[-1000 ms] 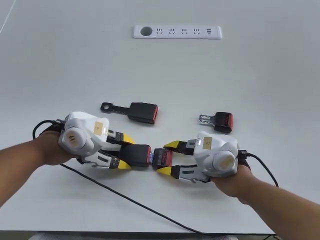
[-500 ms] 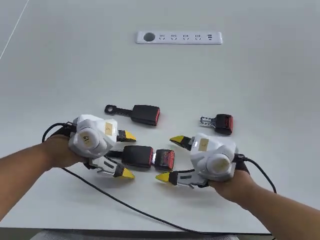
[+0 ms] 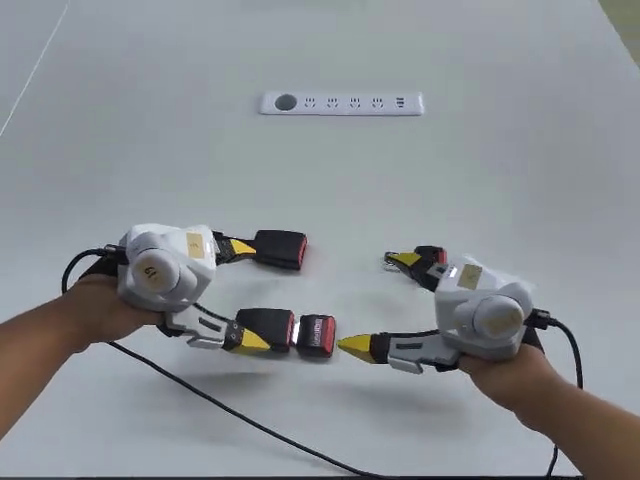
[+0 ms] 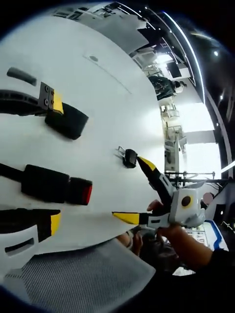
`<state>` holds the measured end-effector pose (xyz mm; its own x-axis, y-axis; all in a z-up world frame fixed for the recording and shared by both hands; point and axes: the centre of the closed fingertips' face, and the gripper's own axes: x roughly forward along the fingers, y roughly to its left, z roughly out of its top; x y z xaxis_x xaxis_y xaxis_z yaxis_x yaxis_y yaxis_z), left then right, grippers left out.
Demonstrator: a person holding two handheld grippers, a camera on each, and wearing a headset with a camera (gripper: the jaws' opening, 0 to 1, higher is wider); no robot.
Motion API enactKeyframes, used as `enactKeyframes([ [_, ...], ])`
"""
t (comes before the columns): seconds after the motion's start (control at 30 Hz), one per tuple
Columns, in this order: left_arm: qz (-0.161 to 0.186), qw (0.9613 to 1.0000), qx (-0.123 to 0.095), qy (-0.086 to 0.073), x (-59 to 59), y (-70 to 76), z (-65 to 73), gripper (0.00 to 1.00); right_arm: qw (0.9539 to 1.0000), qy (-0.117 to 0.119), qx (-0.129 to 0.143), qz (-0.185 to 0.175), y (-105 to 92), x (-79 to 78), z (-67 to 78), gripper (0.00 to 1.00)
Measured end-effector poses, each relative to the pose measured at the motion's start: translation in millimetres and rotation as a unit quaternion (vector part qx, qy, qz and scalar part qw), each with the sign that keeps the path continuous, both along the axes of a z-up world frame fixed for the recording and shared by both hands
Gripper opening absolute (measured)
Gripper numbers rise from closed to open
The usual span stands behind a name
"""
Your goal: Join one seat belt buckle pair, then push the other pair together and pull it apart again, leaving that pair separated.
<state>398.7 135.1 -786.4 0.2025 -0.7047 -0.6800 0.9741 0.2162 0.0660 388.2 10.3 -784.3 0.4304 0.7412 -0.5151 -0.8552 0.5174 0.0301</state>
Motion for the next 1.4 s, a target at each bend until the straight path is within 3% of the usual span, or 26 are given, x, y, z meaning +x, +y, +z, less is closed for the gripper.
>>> enactKeyframes([
  [0.07,0.009,0.9999,0.004,0.007,8.7,-0.2,5.5,0.80,1.0000,-0.005,-0.004,-0.004,-12.8,4.8,5.5,0.82],
  [0.1,0.011,0.9999,-0.002,0.001,12.5,-1.4,10.0,0.80,0.9999,-0.006,-0.006,-0.008,-17.7,7.3,7.5,0.83],
  [0.13,0.006,0.9997,-0.016,-0.015,18.9,-7.7,19.0,0.80,0.9998,-0.010,-0.009,-0.012,-24.8,11.1,10.5,0.83],
  [0.43,-0.008,0.9986,-0.038,-0.037,44.0,-26.7,51.1,0.78,0.9995,-0.015,-0.013,-0.023,-60.1,32.0,25.2,0.87],
  [0.47,-0.050,0.9965,0.020,-0.064,48.2,-16.0,49.3,0.78,0.9996,-0.011,-0.005,-0.026,-63.7,34.6,28.1,0.87],
  [0.5,-0.071,0.9924,0.056,-0.084,52.2,-6.5,48.7,0.75,0.9996,-0.011,-0.005,-0.026,-65.8,36.1,28.8,0.87],
  [0.53,-0.063,0.9932,0.055,-0.080,61.0,-1.3,55.8,0.73,0.9996,-0.013,-0.007,-0.025,-68.3,38.7,29.1,0.87],
  [0.57,-0.033,0.9977,0.021,-0.056,66.1,-2.5,64.5,0.73,0.9996,-0.015,-0.012,-0.022,-69.9,39.8,28.6,0.87],
  [0.6,-0.013,0.9986,-0.019,-0.048,75.3,-4.7,77.1,0.75,0.9995,-0.014,-0.020,-0.018,-72.3,41.5,26.8,0.87],
  [0.63,-0.026,0.9976,0.002,-0.064,79.4,1.4,76.6,0.76,0.9995,-0.013,-0.021,-0.018,-73.2,42.6,26.2,0.86],
  [0.67,-0.024,0.9971,0.020,-0.069,86.7,5.9,74.4,0.76,0.9995,-0.013,-0.021,-0.017,-74.1,43.7,25.7,0.86],
  [0.77,-0.034,0.9977,0.016,-0.057,85.7,1.7,68.9,0.76,0.9996,-0.006,-0.024,-0.014,-75.1,45.5,20.3,0.87],
  [0.87,-0.041,0.9982,0.022,-0.037,82.8,0.1,51.9,0.76,0.9992,0.005,-0.039,-0.006,-77.2,45.4,10.6,0.86],
  [0.97,-0.047,0.9981,0.028,-0.029,79.9,-1.1,36.5,0.76,0.9993,0.022,-0.031,-0.001,-76.4,45.5,4.3,0.86],
  [1.2,-0.054,0.9978,0.039,-0.004,79.2,0.0,-1.9,0.75,0.9979,0.038,-0.047,0.024,-76.9,51.2,-17.0,0.84],
  [1.4,-0.060,0.9967,0.049,0.026,78.3,1.2,-36.0,0.67,0.9960,0.065,-0.054,0.030,-75.1,56.0,-35.4,0.79],
])
